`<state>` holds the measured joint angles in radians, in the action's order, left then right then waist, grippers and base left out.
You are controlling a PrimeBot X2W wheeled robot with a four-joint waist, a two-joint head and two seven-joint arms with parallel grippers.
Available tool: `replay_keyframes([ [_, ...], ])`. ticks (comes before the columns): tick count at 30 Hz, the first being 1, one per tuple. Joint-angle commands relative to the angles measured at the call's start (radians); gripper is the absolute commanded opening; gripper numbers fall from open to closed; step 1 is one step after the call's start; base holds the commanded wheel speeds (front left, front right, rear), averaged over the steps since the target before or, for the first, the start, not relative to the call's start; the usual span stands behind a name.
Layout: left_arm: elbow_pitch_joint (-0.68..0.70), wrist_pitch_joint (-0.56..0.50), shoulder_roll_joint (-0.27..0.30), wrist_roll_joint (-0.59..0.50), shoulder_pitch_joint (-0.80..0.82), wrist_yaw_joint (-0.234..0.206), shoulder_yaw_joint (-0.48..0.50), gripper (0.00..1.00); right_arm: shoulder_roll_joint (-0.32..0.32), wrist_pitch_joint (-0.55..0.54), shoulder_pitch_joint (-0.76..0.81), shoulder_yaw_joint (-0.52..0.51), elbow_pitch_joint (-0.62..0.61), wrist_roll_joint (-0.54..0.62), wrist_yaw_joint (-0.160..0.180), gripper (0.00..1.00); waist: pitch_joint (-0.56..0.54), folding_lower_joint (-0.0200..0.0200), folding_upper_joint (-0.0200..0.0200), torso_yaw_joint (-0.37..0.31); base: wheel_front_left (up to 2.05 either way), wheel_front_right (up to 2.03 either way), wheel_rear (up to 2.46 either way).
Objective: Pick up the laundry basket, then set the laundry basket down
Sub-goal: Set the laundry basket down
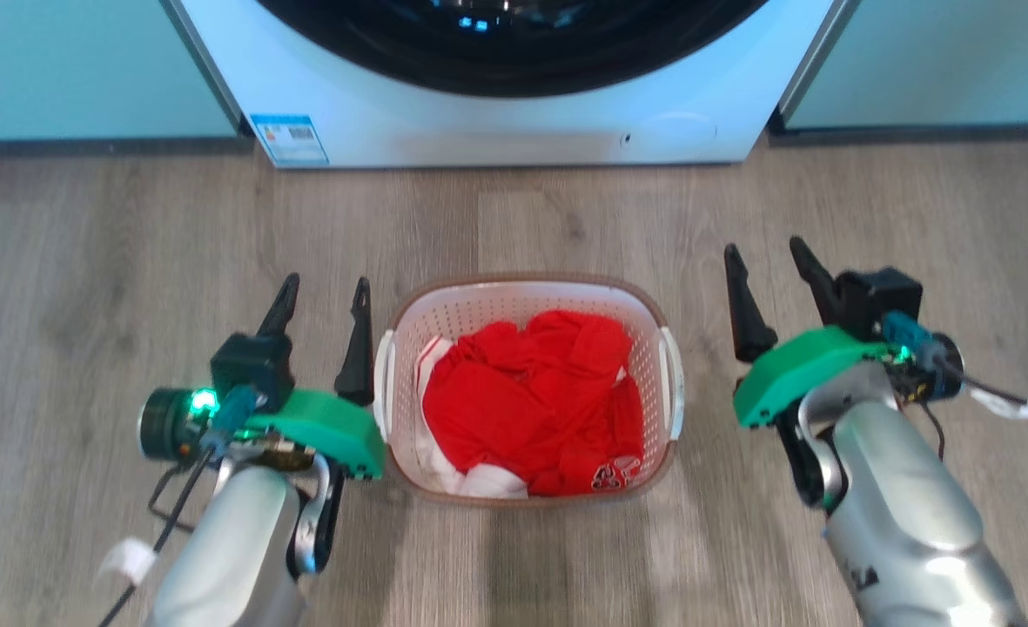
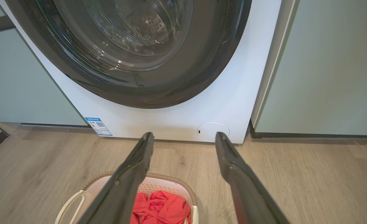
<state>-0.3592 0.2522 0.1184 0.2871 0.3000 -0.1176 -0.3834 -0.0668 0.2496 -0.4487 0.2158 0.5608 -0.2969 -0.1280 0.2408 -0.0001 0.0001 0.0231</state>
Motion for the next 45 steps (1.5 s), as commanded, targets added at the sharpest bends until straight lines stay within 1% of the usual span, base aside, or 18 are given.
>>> replay_keyframes([
  [1,0.057,0.009,0.007,-0.011,-0.001,0.009,0.055,1.0,0.016,0.012,0.02,0.011,-0.054,0.012,-0.003,1.0,-0.036,0.0001,-0.0001,-0.002,0.0,0.0,0.0],
  [7,0.131,0.009,-0.007,-0.038,-0.118,0.035,0.122,1.0,0.016,0.012,0.133,0.0,-0.166,0.027,-0.003,1.0,-0.099,0.0001,-0.0001,-0.011,0.0,0.0,0.0],
  [10,0.15,0.009,-0.011,-0.049,-0.17,0.04,0.149,1.0,0.017,0.012,0.187,-0.001,-0.206,0.028,-0.003,1.0,-0.129,0.0001,-0.0001,-0.018,0.0,0.0,0.0],
  [26,0.243,0.01,-0.031,-0.091,-0.367,0.06,0.216,1.0,0.017,0.012,0.367,-0.054,-0.306,0.048,-0.003,1.0,-0.239,0.0001,-0.0001,-0.033,0.0,0.0,0.0],
  [33,0.262,0.01,-0.039,-0.101,-0.411,0.066,0.229,1.0,0.017,0.012,0.402,-0.068,-0.336,0.06,-0.003,1.0,-0.261,0.0001,-0.0001,-0.034,0.0,0.0,0.0],
  [45,0.275,0.01,-0.047,-0.116,-0.427,0.074,0.255,1.0,0.017,0.012,0.412,-0.078,-0.339,0.055,-0.003,1.0,-0.27,0.0001,-0.0001,-0.036,0.0,0.0,0.0],
])
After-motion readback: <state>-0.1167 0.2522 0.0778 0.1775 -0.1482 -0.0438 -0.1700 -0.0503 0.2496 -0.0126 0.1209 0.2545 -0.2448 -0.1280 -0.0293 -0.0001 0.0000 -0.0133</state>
